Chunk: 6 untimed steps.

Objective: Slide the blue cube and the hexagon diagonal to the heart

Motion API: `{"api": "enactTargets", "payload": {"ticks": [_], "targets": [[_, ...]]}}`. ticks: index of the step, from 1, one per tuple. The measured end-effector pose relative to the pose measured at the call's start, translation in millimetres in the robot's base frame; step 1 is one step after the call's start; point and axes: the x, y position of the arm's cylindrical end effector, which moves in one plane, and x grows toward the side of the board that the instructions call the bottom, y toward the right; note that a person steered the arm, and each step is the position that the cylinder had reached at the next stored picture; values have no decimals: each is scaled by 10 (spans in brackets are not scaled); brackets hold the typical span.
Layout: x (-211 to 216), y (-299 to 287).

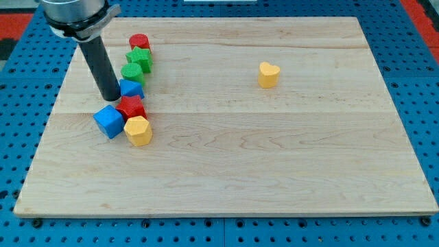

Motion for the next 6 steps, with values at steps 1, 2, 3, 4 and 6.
{"api": "enactTargets", "payload": {"ticks": [1,2,3,4,6], "targets": [[-1,9],[55,-201],[388,-151],[585,-182],[1030,-422]]}}
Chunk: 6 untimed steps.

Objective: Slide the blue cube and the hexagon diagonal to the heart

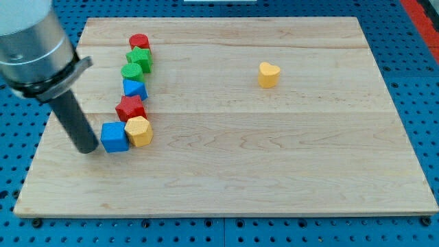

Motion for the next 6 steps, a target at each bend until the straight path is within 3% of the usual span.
{"api": "enactTargets", "payload": {"ticks": [1,2,4,6], "targets": [[-358,-20],[-368,188],[-75,590],[186,616]]}}
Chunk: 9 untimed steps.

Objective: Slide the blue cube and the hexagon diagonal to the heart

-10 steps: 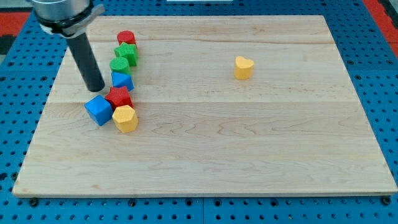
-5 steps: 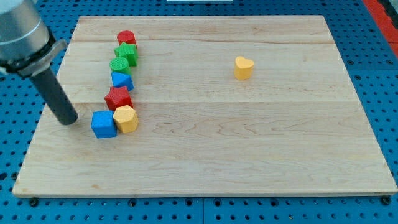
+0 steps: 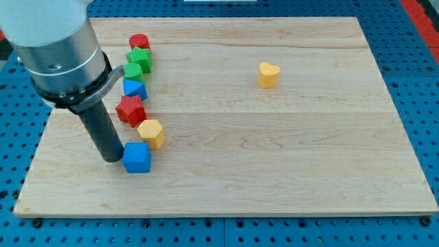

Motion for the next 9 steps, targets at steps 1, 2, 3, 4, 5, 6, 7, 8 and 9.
{"api": "enactTargets", "payload": {"ticks": [1,2,3,4,5,6,7,8,9], "targets": [[202,-191],[513,704],[302,925],[-364,875],[-557,904],[-536,791],[-536,812],[-536,663],[-619,522]]}}
